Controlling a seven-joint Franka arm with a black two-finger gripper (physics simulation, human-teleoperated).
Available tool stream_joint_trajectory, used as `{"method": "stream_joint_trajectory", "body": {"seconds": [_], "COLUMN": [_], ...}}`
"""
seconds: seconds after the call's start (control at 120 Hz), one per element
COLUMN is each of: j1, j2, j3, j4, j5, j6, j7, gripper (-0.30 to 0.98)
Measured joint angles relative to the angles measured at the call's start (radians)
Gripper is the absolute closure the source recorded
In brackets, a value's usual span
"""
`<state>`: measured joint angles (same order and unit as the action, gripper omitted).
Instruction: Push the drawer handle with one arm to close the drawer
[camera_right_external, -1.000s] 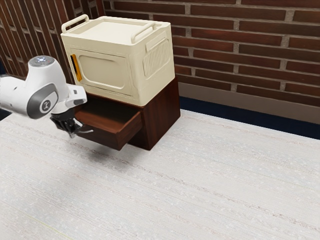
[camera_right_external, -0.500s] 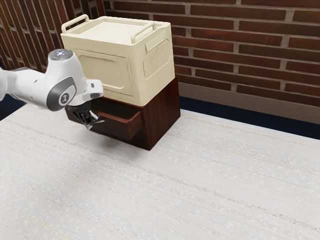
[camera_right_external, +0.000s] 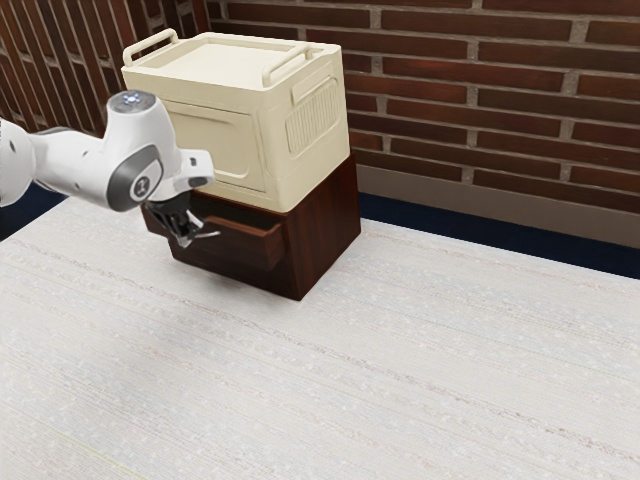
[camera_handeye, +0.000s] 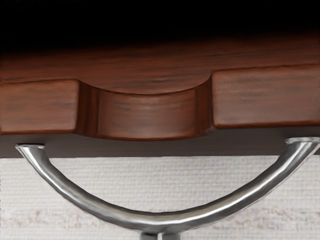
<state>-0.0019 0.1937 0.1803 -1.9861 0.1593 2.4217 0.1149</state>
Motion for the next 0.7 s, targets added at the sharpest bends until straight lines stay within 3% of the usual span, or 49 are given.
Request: {"method": "stream_joint_trajectory", "body": {"seconds": [0.7], "j1": [0.014], "j2": [0.114], "j3": [-0.025], "j4": [0.157], "j5": [-0.037], "j6": [-0.024], "j7": [0.046], "gripper": [0.79]}}
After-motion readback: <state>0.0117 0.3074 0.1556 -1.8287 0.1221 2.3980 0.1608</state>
